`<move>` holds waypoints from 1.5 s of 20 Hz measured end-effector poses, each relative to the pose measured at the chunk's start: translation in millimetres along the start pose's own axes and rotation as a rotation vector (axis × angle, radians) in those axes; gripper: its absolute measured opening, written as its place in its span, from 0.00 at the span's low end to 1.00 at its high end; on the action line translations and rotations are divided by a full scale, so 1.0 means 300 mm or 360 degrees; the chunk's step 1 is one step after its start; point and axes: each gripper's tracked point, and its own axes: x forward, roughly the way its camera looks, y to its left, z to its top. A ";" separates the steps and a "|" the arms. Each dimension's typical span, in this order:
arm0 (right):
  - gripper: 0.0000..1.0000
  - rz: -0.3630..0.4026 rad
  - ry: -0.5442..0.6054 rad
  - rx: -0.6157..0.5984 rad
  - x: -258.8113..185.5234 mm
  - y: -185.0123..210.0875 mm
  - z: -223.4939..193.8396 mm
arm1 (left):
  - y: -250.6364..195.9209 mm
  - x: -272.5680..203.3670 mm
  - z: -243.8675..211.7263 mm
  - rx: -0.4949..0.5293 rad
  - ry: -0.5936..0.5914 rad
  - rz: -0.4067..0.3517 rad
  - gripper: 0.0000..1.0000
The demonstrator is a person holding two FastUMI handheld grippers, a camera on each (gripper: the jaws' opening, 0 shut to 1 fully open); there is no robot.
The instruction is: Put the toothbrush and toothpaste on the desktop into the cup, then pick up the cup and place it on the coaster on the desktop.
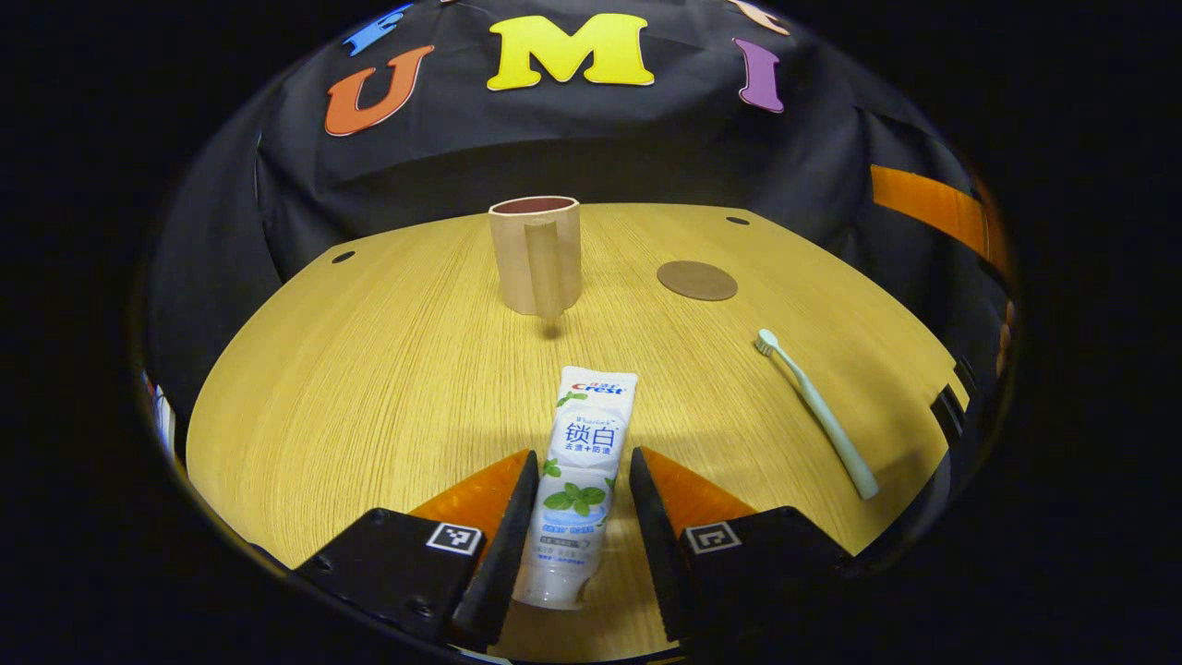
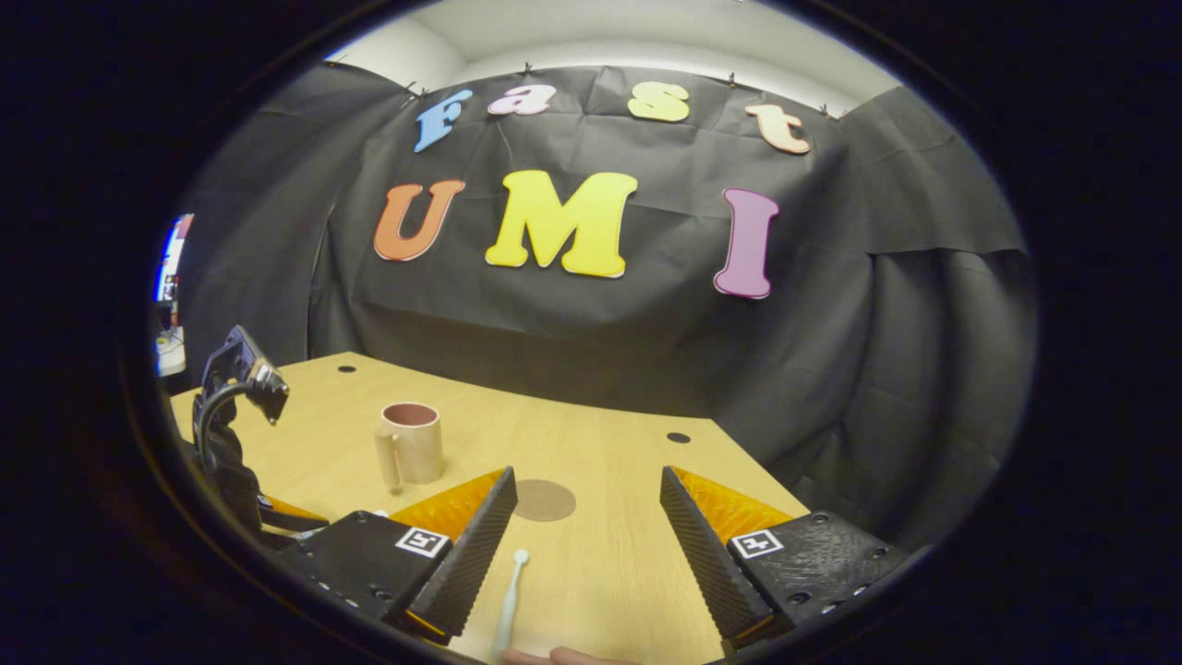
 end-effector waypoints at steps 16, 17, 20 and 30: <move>0.95 0.0097 0.0501 0.0072 0.104 0.152 -0.313 | 0.038 -0.088 0.252 -0.0020 -0.0483 0.0179 0.42; 0.94 0.0091 0.0544 0.0061 0.112 0.160 -0.342 | 0.033 -0.107 0.264 -0.0023 -0.0534 0.0181 0.42; 0.95 0.0030 0.0684 0.0071 0.128 0.160 -0.427 | 0.015 -0.131 0.270 -0.0059 -0.0628 0.0171 0.41; 0.83 0.0042 0.0877 0.0304 0.135 0.171 -0.518 | -0.014 -0.130 0.269 -0.0068 -0.0671 0.0213 0.41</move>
